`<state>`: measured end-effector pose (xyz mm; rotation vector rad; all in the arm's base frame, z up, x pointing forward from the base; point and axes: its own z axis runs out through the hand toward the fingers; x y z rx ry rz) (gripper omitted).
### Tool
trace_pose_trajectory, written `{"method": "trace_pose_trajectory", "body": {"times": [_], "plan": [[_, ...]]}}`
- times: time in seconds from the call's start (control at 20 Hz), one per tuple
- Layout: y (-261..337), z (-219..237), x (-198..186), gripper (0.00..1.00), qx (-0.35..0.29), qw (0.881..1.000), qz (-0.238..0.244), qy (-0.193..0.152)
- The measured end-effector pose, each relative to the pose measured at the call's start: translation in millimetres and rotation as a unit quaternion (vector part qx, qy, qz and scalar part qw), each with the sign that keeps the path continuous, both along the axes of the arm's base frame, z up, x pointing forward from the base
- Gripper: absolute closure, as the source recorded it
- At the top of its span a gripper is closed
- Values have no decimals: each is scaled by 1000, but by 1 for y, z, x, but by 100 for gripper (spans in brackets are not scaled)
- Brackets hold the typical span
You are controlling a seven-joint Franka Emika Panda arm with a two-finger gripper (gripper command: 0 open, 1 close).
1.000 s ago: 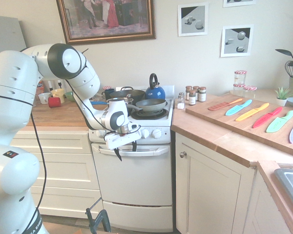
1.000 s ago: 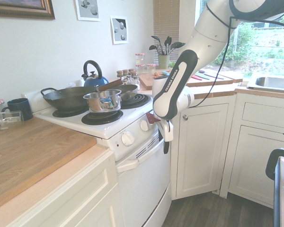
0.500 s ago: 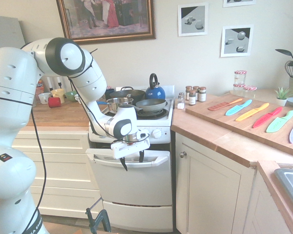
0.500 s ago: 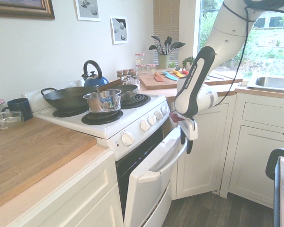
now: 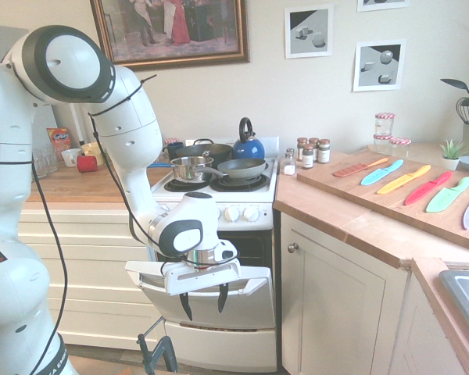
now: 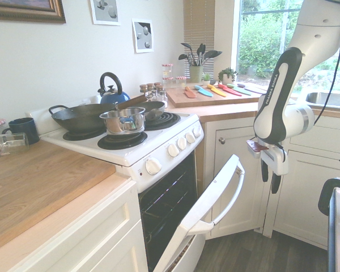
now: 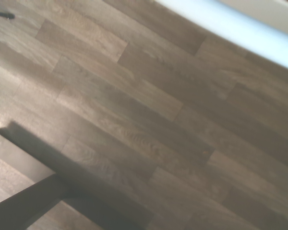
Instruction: Open the oven
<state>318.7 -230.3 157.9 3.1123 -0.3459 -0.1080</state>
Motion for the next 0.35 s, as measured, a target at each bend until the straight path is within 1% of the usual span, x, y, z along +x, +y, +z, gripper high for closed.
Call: {"method": "trace_pose_trajectory", "body": {"times": [0.15,0.2,0.25,0.35], "plan": [[1,40,-5,0,-11,1000,0,-29],[-1,58,1,0,-18,999,0,-34],[0,79,8,0,-27,999,-15,-40],[22,116,24,0,-23,997,-42,-61]]}}
